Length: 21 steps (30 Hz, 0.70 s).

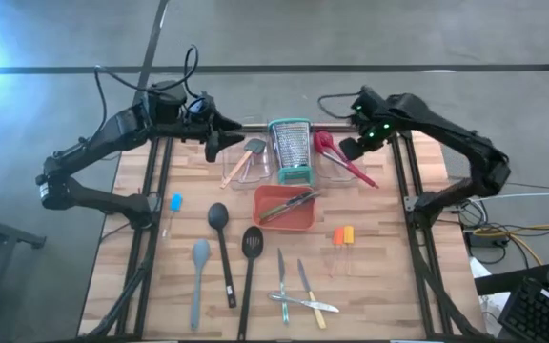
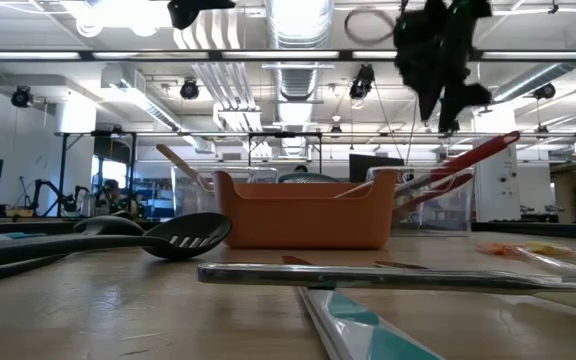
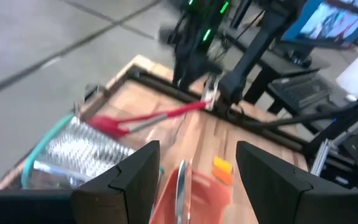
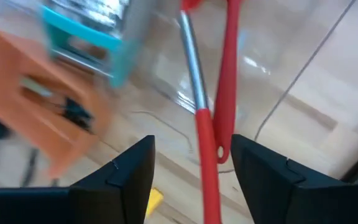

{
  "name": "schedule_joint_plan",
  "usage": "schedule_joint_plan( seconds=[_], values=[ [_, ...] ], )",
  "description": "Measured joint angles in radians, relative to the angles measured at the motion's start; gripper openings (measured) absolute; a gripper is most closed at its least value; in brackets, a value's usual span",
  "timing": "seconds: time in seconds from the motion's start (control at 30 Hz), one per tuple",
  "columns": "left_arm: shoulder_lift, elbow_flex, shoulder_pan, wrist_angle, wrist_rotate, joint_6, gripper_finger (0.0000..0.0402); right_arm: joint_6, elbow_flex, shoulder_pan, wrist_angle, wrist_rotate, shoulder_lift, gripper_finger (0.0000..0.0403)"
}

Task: Pick & Place Kitchen Items
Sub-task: Put the silver knife into the orange bin

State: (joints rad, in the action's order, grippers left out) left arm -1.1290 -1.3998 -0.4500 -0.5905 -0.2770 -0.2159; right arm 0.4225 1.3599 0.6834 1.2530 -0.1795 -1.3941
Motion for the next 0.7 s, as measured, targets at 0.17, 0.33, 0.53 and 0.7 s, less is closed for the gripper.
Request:
schedule_joint_plan(
  seconds=[0.17, 0.33, 0.53, 0.7],
  values=[
    [0.000, 0.000, 0.000, -0.066, 0.000, 0.003, 0.0218, 0.091, 0.039, -0.066, -0.014, 0.005, 0.120, 0.0198],
    [0.000, 0.000, 0.000, -0.091, 0.001, 0.041, 0.0218, 0.199, 0.054, -0.224, -0.015, 0.067, 0.223, 0.0183],
    [0.000, 0.000, 0.000, -0.092, 0.001, 0.069, 0.0218, 0.372, 0.052, -0.521, -0.052, 0.223, 0.288, 0.0178],
    [0.000, 0.000, 0.000, -0.092, 0.001, 0.069, 0.0218, 0.465, 0.051, -0.766, -0.141, 0.394, 0.282, 0.0177]
  ],
)
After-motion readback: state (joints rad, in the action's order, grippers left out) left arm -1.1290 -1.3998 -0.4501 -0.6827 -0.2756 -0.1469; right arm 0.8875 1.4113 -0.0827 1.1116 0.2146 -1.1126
